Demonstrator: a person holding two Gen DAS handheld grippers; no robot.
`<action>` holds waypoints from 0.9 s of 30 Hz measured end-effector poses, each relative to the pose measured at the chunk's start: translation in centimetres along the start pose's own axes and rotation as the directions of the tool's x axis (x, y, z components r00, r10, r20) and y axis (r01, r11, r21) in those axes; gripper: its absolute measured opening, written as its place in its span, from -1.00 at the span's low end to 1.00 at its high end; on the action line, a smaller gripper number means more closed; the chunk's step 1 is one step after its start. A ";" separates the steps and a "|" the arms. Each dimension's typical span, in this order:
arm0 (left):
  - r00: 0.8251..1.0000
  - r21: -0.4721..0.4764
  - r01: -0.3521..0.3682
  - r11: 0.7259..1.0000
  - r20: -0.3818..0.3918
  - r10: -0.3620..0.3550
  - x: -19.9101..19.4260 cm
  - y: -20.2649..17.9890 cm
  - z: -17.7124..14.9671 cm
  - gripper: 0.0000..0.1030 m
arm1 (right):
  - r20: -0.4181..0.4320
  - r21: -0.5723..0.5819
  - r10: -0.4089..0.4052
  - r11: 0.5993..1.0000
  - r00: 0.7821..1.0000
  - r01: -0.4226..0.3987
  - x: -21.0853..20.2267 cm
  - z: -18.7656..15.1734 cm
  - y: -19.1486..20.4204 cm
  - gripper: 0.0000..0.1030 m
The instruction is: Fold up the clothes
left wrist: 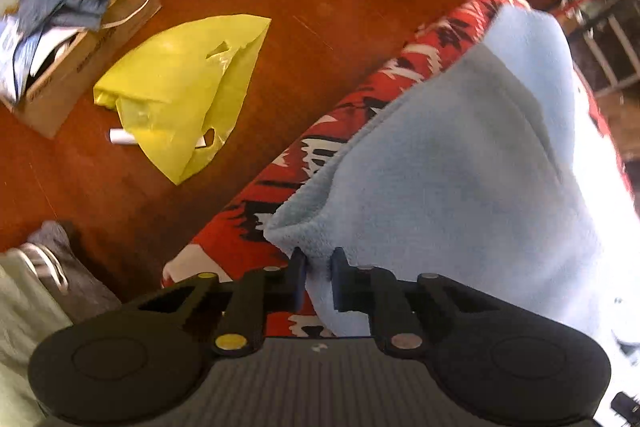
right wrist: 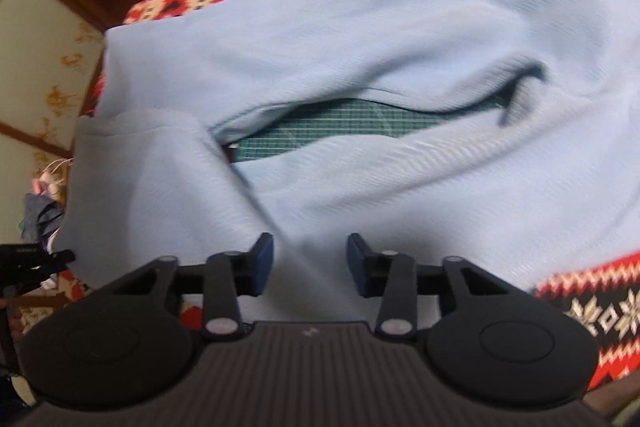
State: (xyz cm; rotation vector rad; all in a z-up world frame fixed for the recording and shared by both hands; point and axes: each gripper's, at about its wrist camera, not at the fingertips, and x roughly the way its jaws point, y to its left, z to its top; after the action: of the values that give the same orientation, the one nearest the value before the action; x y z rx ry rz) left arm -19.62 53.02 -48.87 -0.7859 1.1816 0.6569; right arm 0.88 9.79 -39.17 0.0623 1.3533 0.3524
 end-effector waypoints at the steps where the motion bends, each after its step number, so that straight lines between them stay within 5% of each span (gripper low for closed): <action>1: 1.000 0.017 -0.008 1.000 0.000 0.008 -0.2 -0.1 0.0 -0.84 | 0.005 0.021 -0.007 1.000 1.000 0.007 -0.2 -0.1 -0.6 -0.39; 10: 0.997 0.087 -0.069 0.994 0.034 0.066 -2.2 -0.6 0.0 -0.78 | 0.139 0.270 -0.155 0.956 0.978 0.113 -4.3 -2.5 -10.2 -0.39; 14: 0.992 0.113 -0.105 0.988 0.077 0.097 -3.4 -2.8 -0.9 -0.16 | 0.182 0.416 -0.267 0.893 0.946 0.172 -6.7 -3.9 -17.7 -0.39; 18: 0.987 0.086 -0.124 0.989 0.117 0.114 -5.0 -5.3 -3.1 -0.16 | 0.187 0.523 -0.356 0.825 0.916 0.214 -8.1 -5.3 -25.9 -0.37; 23: 0.988 0.140 -0.059 0.988 0.152 0.037 -5.6 -10.5 -6.7 -0.16 | 0.198 0.592 -0.386 0.780 0.901 0.204 -9.1 -6.9 -34.7 -0.29; 27: 0.983 0.282 0.007 0.959 0.171 -0.058 -4.4 -15.4 -9.6 -0.15 | 0.236 0.618 -0.385 0.768 0.892 0.168 -9.2 -8.1 -38.5 -0.28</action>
State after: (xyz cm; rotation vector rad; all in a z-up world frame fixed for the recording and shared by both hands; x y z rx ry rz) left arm -13.76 36.17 -43.46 -0.4949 1.0664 0.5066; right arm -0.33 -30.54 -41.80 0.4152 1.0460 -0.3396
